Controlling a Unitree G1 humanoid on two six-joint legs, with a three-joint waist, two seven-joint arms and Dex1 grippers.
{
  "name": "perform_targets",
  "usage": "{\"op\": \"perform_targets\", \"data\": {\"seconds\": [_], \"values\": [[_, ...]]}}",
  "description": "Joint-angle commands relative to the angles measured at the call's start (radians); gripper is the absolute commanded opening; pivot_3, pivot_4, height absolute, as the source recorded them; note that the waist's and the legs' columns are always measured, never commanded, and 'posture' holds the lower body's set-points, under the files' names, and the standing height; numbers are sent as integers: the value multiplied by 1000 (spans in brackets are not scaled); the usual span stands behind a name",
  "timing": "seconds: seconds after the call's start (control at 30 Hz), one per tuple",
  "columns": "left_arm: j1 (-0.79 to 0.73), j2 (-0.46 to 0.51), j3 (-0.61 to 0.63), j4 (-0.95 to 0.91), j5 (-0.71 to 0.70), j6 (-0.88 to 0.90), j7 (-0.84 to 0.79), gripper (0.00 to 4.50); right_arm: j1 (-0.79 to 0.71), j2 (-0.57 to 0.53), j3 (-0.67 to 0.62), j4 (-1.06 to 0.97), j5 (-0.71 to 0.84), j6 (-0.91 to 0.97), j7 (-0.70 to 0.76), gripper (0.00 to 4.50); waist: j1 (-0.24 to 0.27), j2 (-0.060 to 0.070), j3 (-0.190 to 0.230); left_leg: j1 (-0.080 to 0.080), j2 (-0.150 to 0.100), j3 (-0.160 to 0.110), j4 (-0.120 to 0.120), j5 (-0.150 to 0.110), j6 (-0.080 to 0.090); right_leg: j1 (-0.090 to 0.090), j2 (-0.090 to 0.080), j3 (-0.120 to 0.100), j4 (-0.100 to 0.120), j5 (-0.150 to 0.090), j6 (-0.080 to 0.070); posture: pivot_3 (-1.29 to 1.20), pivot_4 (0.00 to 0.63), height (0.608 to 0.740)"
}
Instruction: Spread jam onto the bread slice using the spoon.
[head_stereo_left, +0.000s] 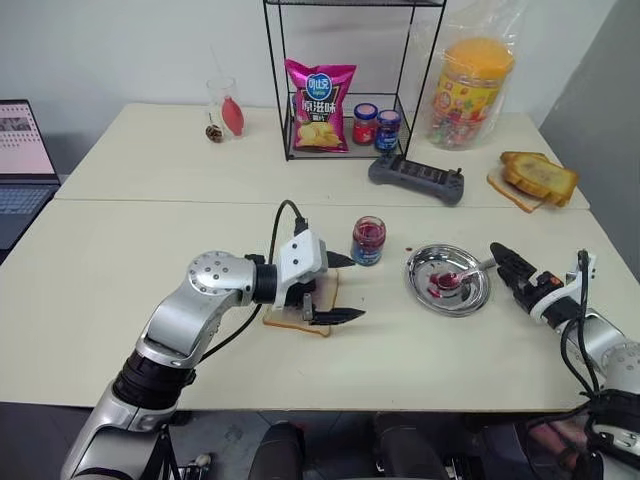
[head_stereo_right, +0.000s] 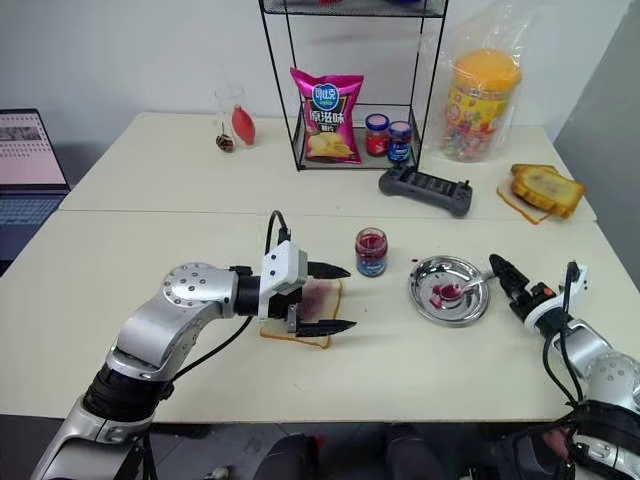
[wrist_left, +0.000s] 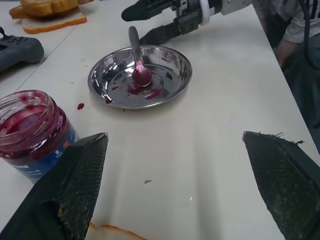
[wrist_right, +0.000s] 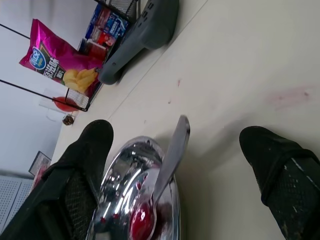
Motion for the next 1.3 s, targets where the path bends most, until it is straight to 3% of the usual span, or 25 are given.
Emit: {"op": "perform_targets", "data": {"seconds": [0.03,0.17,0.87,0.97,1.17,1.3], "values": [[-15,-3,17,-43,-18,6,19,4478,-45,-8,15,58,-48,-27,47,4500,-3,0,0,0,0,0,0,0,0,0,0,0,0,0,0,0,150,740],[-16,0,16,-50,-20,10,24,4478,-79,12,4,79,-34,-5,57,4500,-6,0,0,1,0,1,1,0,0,0,0,1,0,1,1,0,150,740],[18,30,45,-77,-32,19,34,4500,-131,19,-6,138,-108,-52,106,44,-6,0,0,0,0,0,0,0,0,1,0,1,-1,1,1,0,150,740],[21,37,51,-79,-42,21,32,4500,-134,19,-32,115,-83,-39,89,44,-5,1,0,0,0,0,0,0,0,1,0,1,-1,1,1,0,150,740],[65,54,112,-69,-75,29,51,4500,-89,29,-54,-164,61,92,30,44,-4,4,3,-1,0,0,0,0,0,-1,0,1,-1,1,1,0,150,740],[127,22,206,-44,-108,36,127,4500,-133,47,-37,-365,192,141,-83,44,-9,6,4,-1,1,-1,-1,0,0,-1,0,0,-1,0,0,0,150,740]]}}
